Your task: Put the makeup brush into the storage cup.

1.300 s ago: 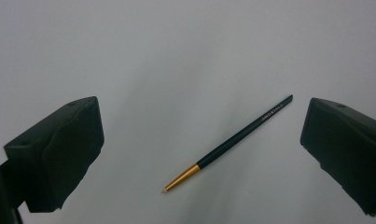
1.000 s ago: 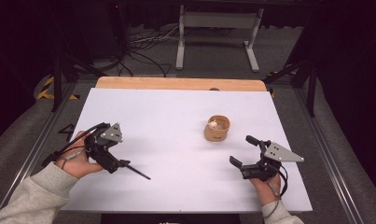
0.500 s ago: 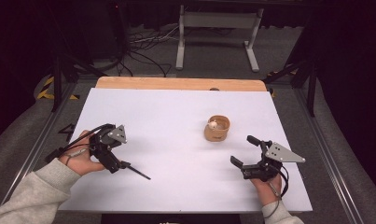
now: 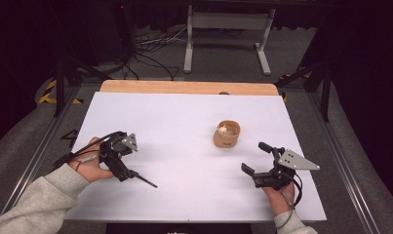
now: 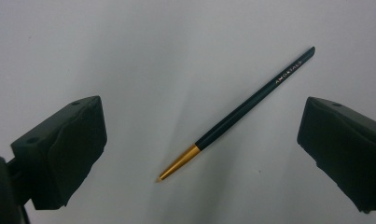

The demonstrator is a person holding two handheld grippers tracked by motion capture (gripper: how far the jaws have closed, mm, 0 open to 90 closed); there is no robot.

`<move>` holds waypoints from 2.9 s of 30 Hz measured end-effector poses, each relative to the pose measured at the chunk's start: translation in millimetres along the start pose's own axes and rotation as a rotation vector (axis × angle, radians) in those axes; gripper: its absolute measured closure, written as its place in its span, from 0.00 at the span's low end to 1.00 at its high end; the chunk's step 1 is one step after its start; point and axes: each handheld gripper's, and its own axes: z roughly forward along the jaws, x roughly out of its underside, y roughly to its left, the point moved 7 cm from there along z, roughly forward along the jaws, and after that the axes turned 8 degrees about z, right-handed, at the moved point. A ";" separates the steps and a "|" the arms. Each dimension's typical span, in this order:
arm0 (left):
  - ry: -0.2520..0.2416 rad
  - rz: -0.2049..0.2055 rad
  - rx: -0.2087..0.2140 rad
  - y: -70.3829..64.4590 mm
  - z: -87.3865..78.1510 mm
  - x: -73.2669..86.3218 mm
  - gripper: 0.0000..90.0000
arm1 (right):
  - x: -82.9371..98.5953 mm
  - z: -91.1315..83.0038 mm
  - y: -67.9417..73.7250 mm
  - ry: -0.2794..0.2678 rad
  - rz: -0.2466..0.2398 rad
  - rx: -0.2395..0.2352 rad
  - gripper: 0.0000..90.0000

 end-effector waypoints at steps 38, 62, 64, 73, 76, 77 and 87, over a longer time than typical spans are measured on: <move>0.172 0.074 0.051 -8.1 27.2 -0.5 0.04 | 0.3 -4.1 -1.0 -0.005 0.018 0.003 0.00; 0.205 0.111 0.107 -10.8 33.3 0.4 0.33 | 1.2 -3.8 -0.5 0.003 0.027 -0.010 0.01; 0.207 0.114 0.108 -11.3 33.9 0.0 0.35 | 1.5 -3.1 -0.3 0.005 0.025 -0.010 0.01; 0.236 0.137 0.114 -10.8 36.3 1.1 0.47 | 1.3 -3.3 -0.6 0.003 0.028 -0.011 0.01; 0.245 0.152 0.107 -11.2 37.0 1.6 0.52 | 1.4 -3.2 -0.6 0.004 0.028 -0.011 0.01; 0.245 0.154 0.110 -11.5 37.0 1.5 0.54 | 1.4 -3.3 -0.7 0.003 0.029 -0.010 0.01; 0.257 0.173 0.095 -10.3 34.9 3.1 0.85 | 0.6 -3.5 -1.4 -0.005 0.042 -0.008 0.01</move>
